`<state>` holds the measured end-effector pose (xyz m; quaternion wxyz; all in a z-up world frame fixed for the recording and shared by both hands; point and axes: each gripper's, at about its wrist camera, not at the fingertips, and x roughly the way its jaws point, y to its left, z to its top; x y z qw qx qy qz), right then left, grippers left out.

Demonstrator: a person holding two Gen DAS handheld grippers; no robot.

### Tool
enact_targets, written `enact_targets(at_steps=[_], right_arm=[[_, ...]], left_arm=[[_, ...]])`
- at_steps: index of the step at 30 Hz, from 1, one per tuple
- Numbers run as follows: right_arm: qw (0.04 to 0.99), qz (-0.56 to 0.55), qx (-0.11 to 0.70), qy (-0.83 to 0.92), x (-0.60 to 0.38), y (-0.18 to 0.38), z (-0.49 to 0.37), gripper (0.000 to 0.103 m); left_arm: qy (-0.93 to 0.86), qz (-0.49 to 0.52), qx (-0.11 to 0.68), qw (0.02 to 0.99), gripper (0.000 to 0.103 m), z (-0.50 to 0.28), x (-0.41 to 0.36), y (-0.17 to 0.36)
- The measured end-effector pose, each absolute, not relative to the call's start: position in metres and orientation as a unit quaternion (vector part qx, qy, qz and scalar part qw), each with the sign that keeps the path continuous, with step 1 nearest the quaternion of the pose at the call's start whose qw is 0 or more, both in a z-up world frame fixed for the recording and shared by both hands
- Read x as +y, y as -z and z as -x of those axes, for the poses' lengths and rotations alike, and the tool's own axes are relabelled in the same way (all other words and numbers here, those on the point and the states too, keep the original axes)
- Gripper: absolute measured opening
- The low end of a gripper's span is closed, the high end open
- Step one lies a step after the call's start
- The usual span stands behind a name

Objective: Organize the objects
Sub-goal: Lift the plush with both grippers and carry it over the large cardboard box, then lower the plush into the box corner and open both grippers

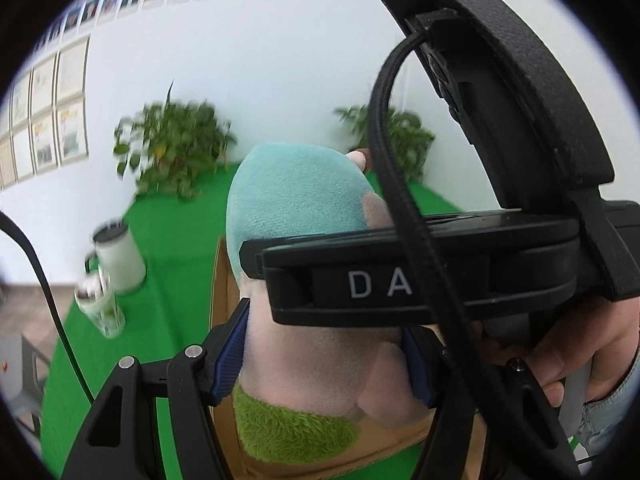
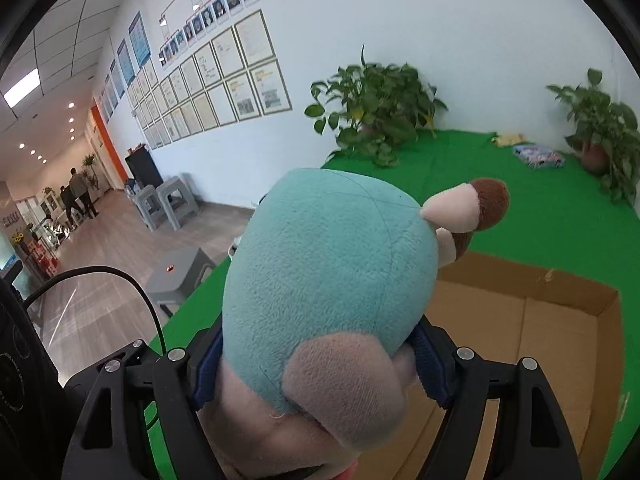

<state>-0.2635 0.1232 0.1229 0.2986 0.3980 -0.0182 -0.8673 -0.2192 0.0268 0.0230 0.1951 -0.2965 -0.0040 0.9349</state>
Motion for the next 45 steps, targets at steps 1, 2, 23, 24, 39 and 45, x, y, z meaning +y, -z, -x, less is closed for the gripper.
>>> enact_targets(at_steps=[1, 2, 23, 24, 39, 45], right_arm=[[0.305, -0.414, -0.02, 0.858, 0.117, -0.103, 0.27, 0.076], [0.311, -0.429, -0.022, 0.848, 0.11, -0.082, 0.276, 0.076], [0.32, -0.541, -0.045, 0.776, 0.061, 0.089, 0.329, 0.086], [0.32, -0.544, -0.051, 0.774, 0.061, 0.088, 0.331, 0.087], [0.246, -0.433, -0.079, 0.864, 0.163, -0.034, 0.262, 0.087], [0.196, -0.383, -0.089, 0.898, 0.223, -0.059, 0.182, 0.087]], left_arm=[[-0.93, 0.315, -0.005, 0.189, 0.066, 0.22, 0.025, -0.01], [-0.924, 0.337, -0.007, 0.182, 0.066, 0.224, 0.022, 0.003], [-0.893, 0.434, -0.013, 0.12, 0.043, 0.223, 0.004, 0.063], [-0.893, 0.435, -0.013, 0.117, 0.042, 0.222, 0.005, 0.064], [-0.906, 0.414, -0.013, 0.091, 0.049, 0.208, 0.002, 0.054], [-0.947, 0.313, -0.012, 0.077, 0.076, 0.149, -0.002, 0.002]])
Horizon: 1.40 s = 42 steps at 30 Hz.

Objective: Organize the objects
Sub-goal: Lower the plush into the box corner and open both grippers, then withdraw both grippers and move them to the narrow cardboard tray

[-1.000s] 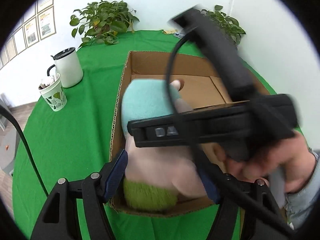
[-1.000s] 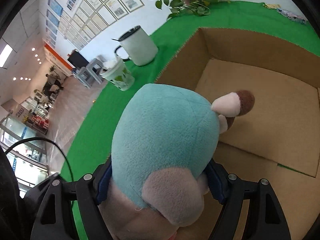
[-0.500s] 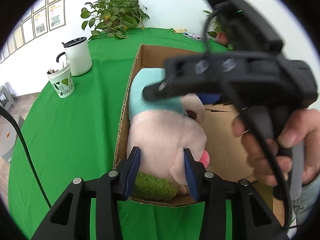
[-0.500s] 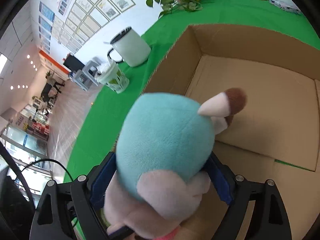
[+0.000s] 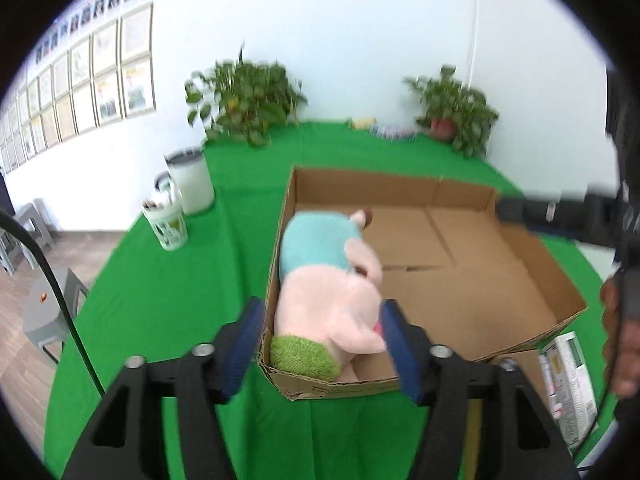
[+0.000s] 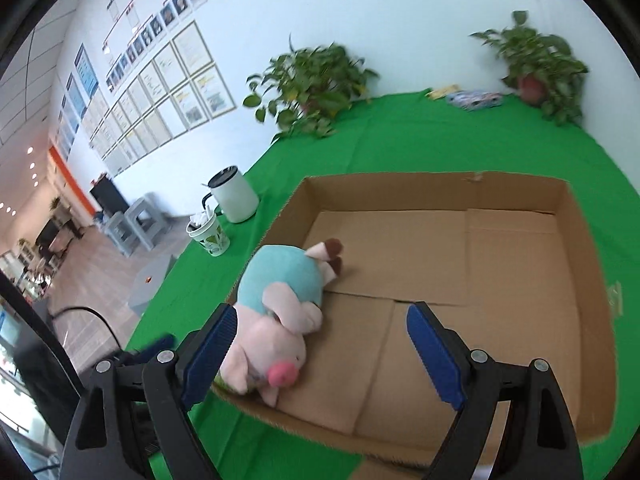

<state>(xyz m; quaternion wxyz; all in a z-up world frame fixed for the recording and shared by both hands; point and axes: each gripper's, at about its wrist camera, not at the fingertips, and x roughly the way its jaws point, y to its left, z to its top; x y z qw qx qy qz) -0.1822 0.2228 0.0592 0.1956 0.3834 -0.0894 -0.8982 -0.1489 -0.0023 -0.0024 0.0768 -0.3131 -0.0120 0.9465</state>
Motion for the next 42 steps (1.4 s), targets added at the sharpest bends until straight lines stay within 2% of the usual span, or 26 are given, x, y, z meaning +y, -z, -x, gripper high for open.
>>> enact_targets(at_steps=[1, 4, 5, 6, 7, 8, 9, 10, 11, 12, 13, 14, 15, 16, 17, 18, 31, 42], right_arm=[[0.193, -0.38, -0.095, 0.9, 0.232, -0.06, 0.169, 0.086], [0.191, -0.371, -0.1, 0.903, 0.249, -0.059, 0.134, 0.078], [0.185, -0.365, -0.095, 0.907, 0.255, -0.06, 0.123, 0.067], [0.179, -0.361, -0.087, 0.911, 0.26, -0.06, 0.113, 0.049], [0.169, -0.356, -0.075, 0.916, 0.262, -0.059, 0.104, 0.036], [0.156, -0.35, -0.054, 0.922, 0.264, -0.058, 0.094, 0.014], [0.142, -0.341, -0.036, 0.929, 0.264, -0.058, 0.082, 0.012], [0.136, -0.335, -0.026, 0.932, 0.266, -0.058, 0.072, 0.012], [0.135, -0.332, -0.026, 0.933, 0.269, -0.058, 0.061, 0.013], [0.134, -0.331, -0.028, 0.934, 0.271, -0.057, 0.051, 0.018], [0.129, -0.333, -0.029, 0.934, 0.273, -0.055, 0.043, 0.029], [0.121, -0.334, -0.027, 0.935, 0.275, -0.054, 0.034, 0.069], [0.117, -0.328, -0.027, 0.937, 0.279, -0.052, 0.025, 0.103], [0.116, -0.314, -0.028, 0.942, 0.283, -0.052, 0.015, 0.101], [0.111, -0.308, -0.025, 0.944, 0.287, -0.051, 0.005, 0.102], [0.107, -0.309, -0.024, 0.945, 0.289, -0.05, -0.002, 0.102], [0.11, -0.304, -0.05, 0.945, 0.315, -0.028, -0.058, 0.102], [0.126, -0.288, -0.051, 0.948, 0.325, -0.026, -0.054, 0.102]], left_arm=[[-0.954, 0.291, -0.015, 0.072, 0.084, 0.136, -0.004, -0.006], [-0.97, 0.235, -0.015, 0.061, 0.085, 0.097, -0.004, -0.027], [-0.972, 0.229, -0.013, 0.06, 0.085, 0.088, -0.003, -0.031], [-0.973, 0.222, -0.013, 0.057, 0.085, 0.08, -0.002, -0.035], [-0.975, 0.216, -0.014, 0.054, 0.084, 0.072, -0.001, -0.037], [-0.975, 0.213, -0.014, 0.054, 0.079, 0.065, 0.0, -0.038], [-0.975, 0.214, -0.014, 0.062, 0.038, 0.061, 0.003, -0.039], [-0.971, 0.226, -0.013, 0.073, 0.003, 0.057, 0.006, -0.037], [-0.967, 0.242, -0.018, 0.075, 0.005, 0.054, 0.008, -0.034], [-0.966, 0.247, -0.026, 0.075, 0.005, 0.05, 0.009, -0.031], [-0.966, 0.243, -0.031, 0.079, 0.005, 0.045, 0.01, -0.029], [-0.968, 0.237, -0.03, 0.079, 0.006, 0.039, 0.012, -0.029], [-0.97, 0.233, -0.025, 0.069, 0.024, 0.033, 0.016, -0.028], [-0.971, 0.229, -0.019, 0.059, 0.062, 0.028, 0.019, -0.028], [-0.973, 0.222, -0.019, 0.058, 0.081, 0.023, 0.021, -0.029], [-0.977, 0.204, -0.021, 0.059, 0.095, 0.015, 0.021, -0.029], [-0.975, 0.208, -0.006, 0.078, 0.095, -0.003, 0.025, -0.025], [-0.972, 0.219, -0.002, 0.09, 0.095, 0.006, 0.036, -0.011]])
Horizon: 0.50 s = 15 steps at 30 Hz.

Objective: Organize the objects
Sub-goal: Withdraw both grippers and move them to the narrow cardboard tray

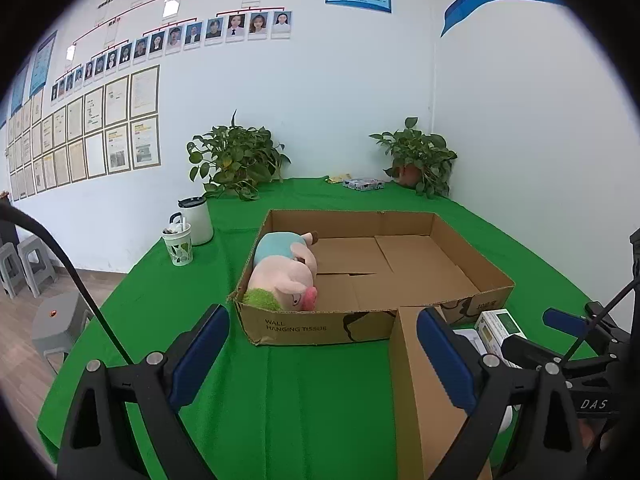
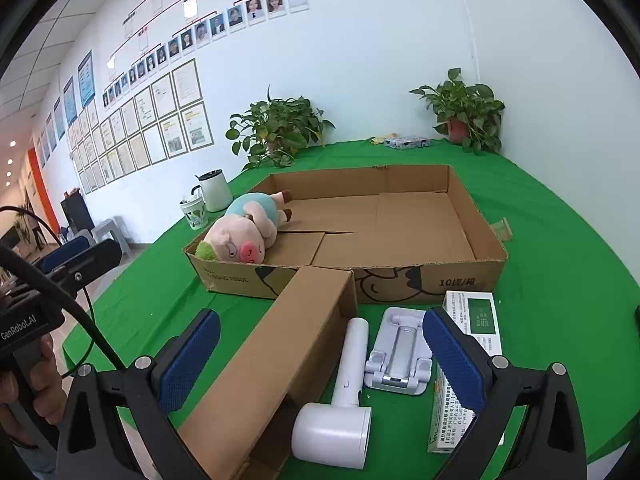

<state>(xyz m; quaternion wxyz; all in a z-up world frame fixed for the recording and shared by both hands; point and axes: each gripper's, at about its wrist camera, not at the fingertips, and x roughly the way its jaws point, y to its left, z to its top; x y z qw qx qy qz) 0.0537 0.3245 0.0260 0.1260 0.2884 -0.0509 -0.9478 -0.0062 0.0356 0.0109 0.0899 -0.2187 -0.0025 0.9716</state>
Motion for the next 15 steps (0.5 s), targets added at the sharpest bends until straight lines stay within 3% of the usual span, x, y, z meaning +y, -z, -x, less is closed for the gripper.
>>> enact_targets(at_steps=[11, 13, 15], right_arm=[[0.108, -0.314, -0.069, 0.941, 0.343, -0.003, -0.054, 0.101], [0.113, -0.316, -0.07, 0.939, 0.346, 0.001, -0.055, 0.094], [0.119, -0.328, -0.072, 0.934, 0.348, 0.006, -0.054, 0.067]], left_arm=[[-0.96, 0.257, -0.014, 0.112, 0.095, 0.006, 0.043, 0.008], [-0.956, 0.266, -0.019, 0.122, 0.095, 0.005, 0.043, 0.01], [-0.951, 0.275, -0.025, 0.135, 0.095, 0.005, 0.044, 0.012]])
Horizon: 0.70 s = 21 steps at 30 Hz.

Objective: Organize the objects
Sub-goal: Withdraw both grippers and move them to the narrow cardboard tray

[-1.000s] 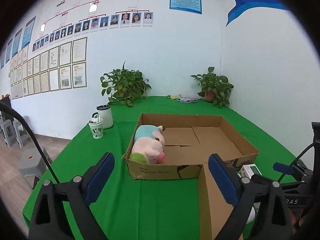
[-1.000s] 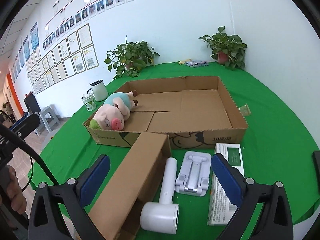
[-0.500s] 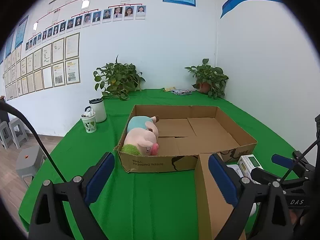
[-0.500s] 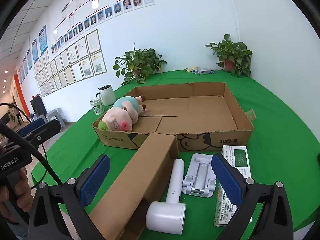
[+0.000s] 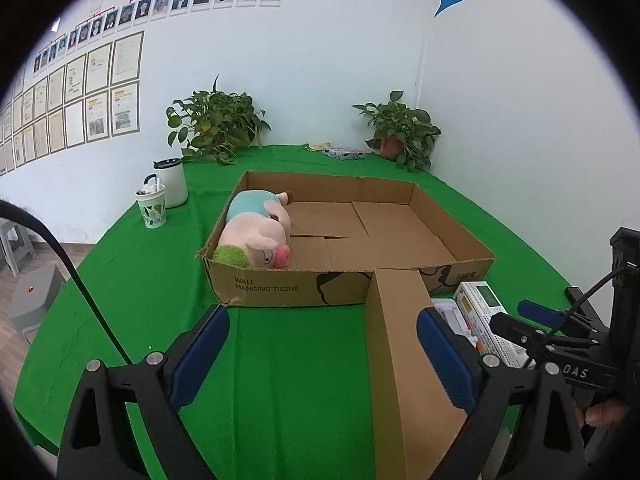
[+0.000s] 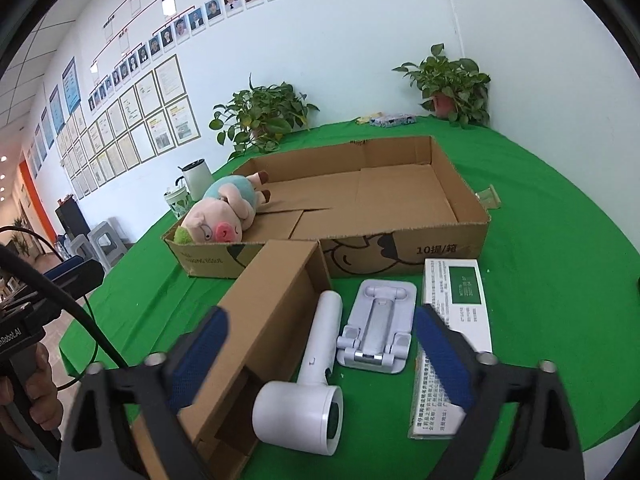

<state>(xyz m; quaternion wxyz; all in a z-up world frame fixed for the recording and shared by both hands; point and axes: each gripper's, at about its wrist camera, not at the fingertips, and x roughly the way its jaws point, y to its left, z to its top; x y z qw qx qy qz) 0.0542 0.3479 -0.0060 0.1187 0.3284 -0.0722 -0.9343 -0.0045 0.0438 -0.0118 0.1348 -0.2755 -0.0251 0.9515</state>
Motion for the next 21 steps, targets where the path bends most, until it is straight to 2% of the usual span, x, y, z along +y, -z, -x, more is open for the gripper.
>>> enact_targets(at_steps=[2, 3, 4, 5, 6, 7, 8, 16, 21], right_arm=[[0.109, -0.334, -0.068, 0.934, 0.351, 0.011, -0.054, 0.053], [0.105, -0.334, -0.067, 0.934, 0.352, 0.012, -0.054, 0.053], [0.106, -0.333, -0.069, 0.934, 0.353, 0.013, -0.055, 0.054], [0.107, -0.333, -0.075, 0.934, 0.354, 0.014, -0.054, 0.059], [0.104, -0.334, -0.079, 0.933, 0.355, 0.015, -0.054, 0.081], [0.105, -0.335, -0.084, 0.933, 0.356, 0.017, -0.054, 0.094], [0.109, -0.33, -0.09, 0.933, 0.357, 0.017, -0.055, 0.102], [0.154, -0.336, -0.069, 0.927, 0.347, 0.021, -0.065, 0.102], [0.182, -0.338, -0.044, 0.922, 0.35, 0.026, -0.087, 0.102]], left_arm=[[-0.946, 0.285, -0.03, 0.149, 0.094, 0.004, 0.046, 0.014], [-0.944, 0.289, -0.031, 0.157, 0.091, 0.005, 0.048, 0.016], [-0.941, 0.294, -0.033, 0.166, 0.081, 0.005, 0.05, 0.017], [-0.936, 0.302, -0.035, 0.179, 0.076, 0.006, 0.053, 0.018], [-0.931, 0.31, -0.038, 0.191, 0.069, 0.007, 0.057, 0.02], [-0.926, 0.317, -0.04, 0.202, 0.069, 0.008, 0.06, 0.022], [-0.923, 0.32, -0.042, 0.211, 0.069, 0.009, 0.064, 0.024], [-0.9, 0.347, -0.039, 0.261, 0.069, 0.01, 0.093, 0.036], [-0.885, 0.376, 0.027, 0.272, 0.07, 0.01, 0.129, 0.052]])
